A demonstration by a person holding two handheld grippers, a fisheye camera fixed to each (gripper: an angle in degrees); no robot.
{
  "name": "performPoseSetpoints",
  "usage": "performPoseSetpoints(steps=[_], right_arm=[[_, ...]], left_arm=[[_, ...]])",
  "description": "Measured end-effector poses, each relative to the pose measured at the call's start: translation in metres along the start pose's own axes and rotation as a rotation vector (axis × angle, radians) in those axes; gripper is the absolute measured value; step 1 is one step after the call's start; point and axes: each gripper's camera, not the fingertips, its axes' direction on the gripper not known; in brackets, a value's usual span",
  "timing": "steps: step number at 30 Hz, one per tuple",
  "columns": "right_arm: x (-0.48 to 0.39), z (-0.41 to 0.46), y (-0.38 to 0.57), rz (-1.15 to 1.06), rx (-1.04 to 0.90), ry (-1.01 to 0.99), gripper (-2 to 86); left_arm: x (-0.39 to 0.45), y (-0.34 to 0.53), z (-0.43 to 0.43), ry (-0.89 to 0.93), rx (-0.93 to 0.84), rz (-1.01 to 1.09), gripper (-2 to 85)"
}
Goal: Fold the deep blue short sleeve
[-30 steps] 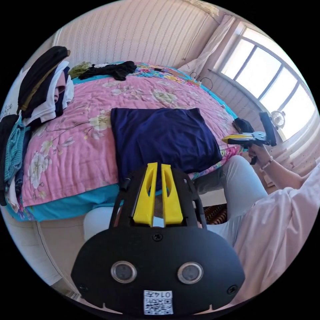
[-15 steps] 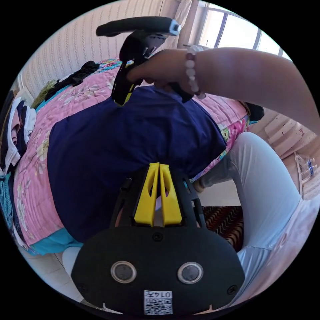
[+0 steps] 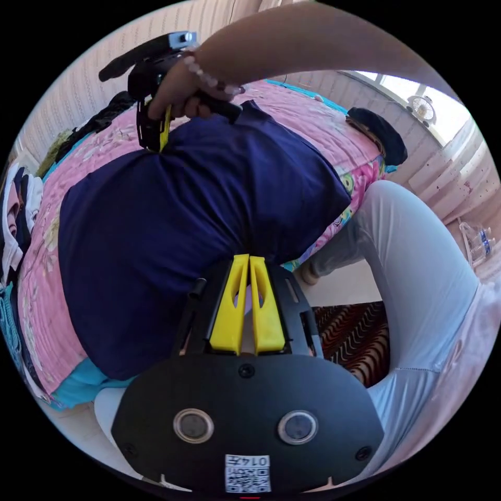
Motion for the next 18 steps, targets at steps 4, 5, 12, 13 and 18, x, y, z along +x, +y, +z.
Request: performPoseSetpoints(steps=[4, 5, 12, 13, 18], right_arm=[[0.018, 0.006, 0.002, -0.004, 0.021, -0.047, -0.4], [0.026, 0.002, 0.007, -0.002, 0.038, -0.076, -0.4], [0.09, -0.051, 0.136, 0.22, 0.331, -0.275, 0.7], [0.099, -0.057, 0.168, 0.24, 0.333, -0.257, 0.9], [0.131, -0.061, 0.275, 0.375, 0.277, -0.292, 5.7]], left_arm=[[0.009, -0.008, 0.008, 0.008, -0.002, 0.008, -1.0], [0.011, -0.01, 0.01, 0.019, -0.001, -0.003, -1.0], [0.03, -0.028, 0.021, -0.003, -0.057, 0.076, -0.8], [0.036, -0.03, 0.023, -0.017, -0.056, 0.105, -0.7], [0.05, -0.035, 0.028, -0.013, -0.039, 0.198, 6.2]])
